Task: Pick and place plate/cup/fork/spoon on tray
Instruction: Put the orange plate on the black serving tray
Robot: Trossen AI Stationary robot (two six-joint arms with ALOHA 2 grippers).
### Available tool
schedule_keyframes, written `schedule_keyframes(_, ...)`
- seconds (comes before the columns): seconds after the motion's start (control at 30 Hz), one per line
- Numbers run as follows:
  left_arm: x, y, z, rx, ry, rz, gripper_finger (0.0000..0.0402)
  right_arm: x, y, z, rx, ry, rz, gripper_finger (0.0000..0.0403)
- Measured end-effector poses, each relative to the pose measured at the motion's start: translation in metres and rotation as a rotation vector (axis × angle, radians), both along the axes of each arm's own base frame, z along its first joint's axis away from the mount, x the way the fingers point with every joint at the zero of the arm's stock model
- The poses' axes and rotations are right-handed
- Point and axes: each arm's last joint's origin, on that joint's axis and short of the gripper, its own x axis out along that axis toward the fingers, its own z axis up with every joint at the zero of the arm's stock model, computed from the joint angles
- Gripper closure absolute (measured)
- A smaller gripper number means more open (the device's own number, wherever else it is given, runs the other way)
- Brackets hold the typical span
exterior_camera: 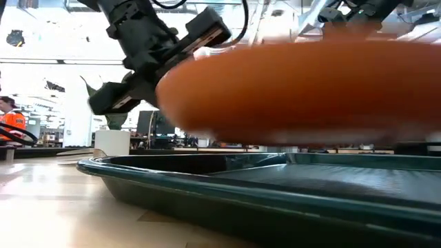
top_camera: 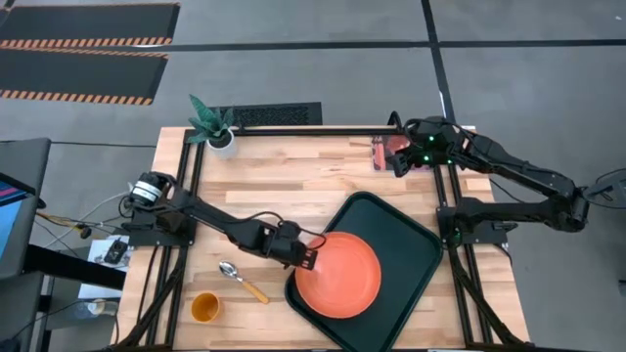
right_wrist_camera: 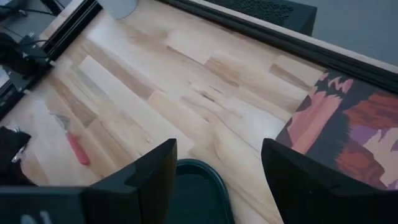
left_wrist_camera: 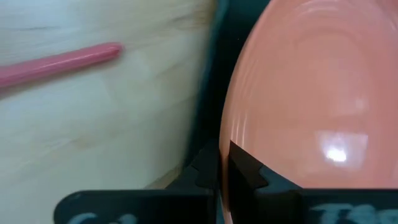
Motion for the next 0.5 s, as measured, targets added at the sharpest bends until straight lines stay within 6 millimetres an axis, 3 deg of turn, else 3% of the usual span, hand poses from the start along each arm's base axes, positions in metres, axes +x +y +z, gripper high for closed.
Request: schedule_keyframes(0.5,-0.010,-0.018,-0.002,0.017,0.039,-0.021,0.0401,0.000,0.000,-0.001,-0.005,0.011,0.025,0.0143)
